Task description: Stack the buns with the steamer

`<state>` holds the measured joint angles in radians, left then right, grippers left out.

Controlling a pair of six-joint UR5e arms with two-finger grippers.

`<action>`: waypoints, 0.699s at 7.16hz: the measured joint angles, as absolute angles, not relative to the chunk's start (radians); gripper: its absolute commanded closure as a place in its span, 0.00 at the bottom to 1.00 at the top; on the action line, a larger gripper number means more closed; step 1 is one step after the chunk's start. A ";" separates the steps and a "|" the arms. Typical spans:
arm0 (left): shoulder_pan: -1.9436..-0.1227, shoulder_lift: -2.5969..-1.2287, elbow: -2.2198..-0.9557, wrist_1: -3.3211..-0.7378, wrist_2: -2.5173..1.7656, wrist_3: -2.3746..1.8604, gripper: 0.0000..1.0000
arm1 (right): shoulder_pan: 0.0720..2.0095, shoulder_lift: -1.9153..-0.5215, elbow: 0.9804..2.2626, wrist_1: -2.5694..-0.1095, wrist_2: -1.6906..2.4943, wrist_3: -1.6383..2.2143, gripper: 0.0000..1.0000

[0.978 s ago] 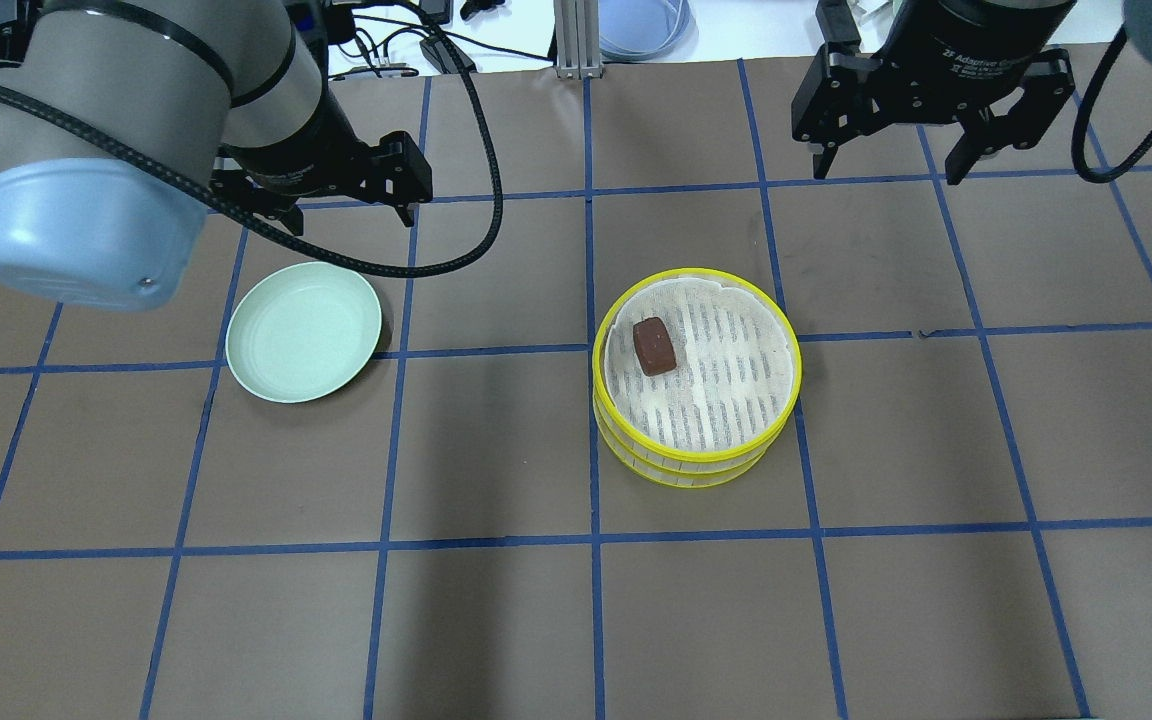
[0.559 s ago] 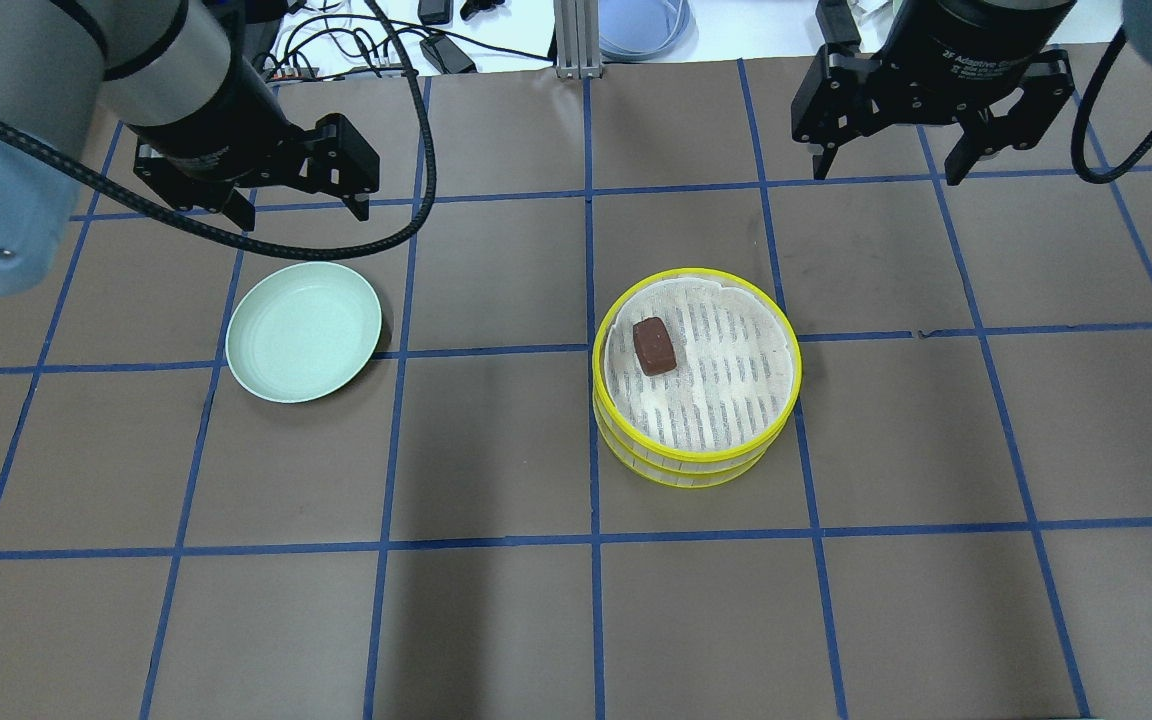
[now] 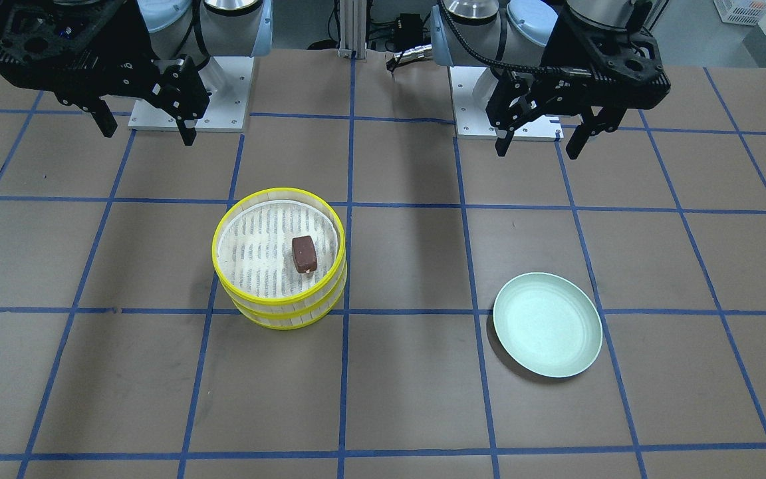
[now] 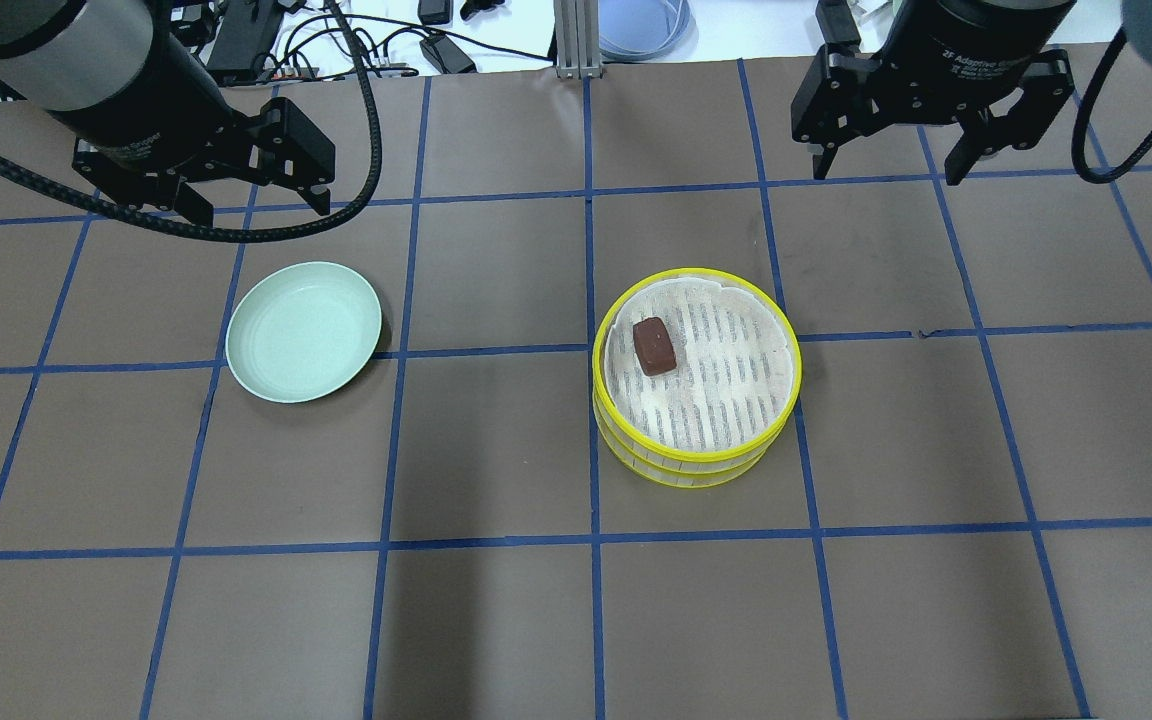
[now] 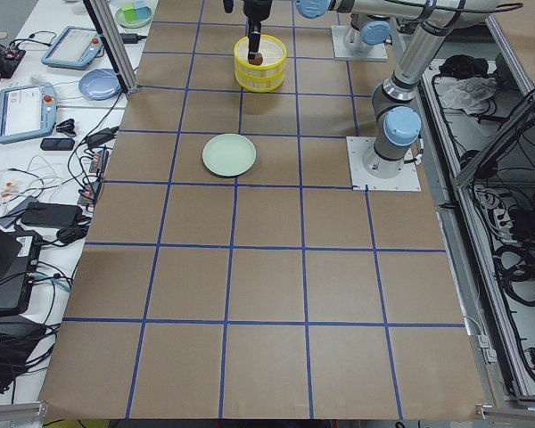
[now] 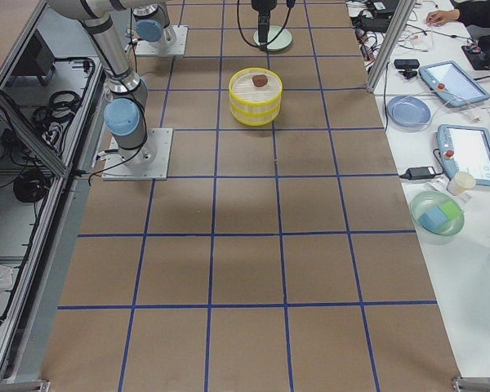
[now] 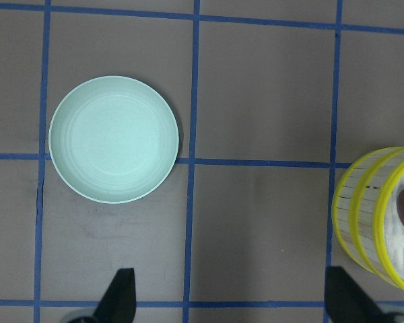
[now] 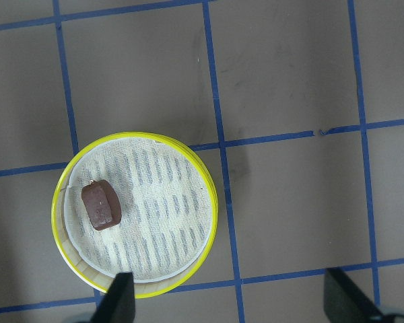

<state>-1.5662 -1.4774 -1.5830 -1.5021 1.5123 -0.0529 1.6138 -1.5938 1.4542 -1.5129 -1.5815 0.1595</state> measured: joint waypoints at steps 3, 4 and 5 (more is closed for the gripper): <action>-1.570 -1.475 -1.579 -1.502 1.547 -0.061 0.00 | 1.614 -1.594 1.454 -1.513 -1.582 0.160 0.00; -1.571 -1.483 -1.565 -1.502 1.555 -0.068 0.00 | 1.614 -1.594 1.454 -1.513 -1.582 0.160 0.00; -1.572 -1.505 -1.524 -1.520 1.560 -0.077 0.00 | 1.614 -1.594 1.454 -1.513 -1.582 0.160 0.00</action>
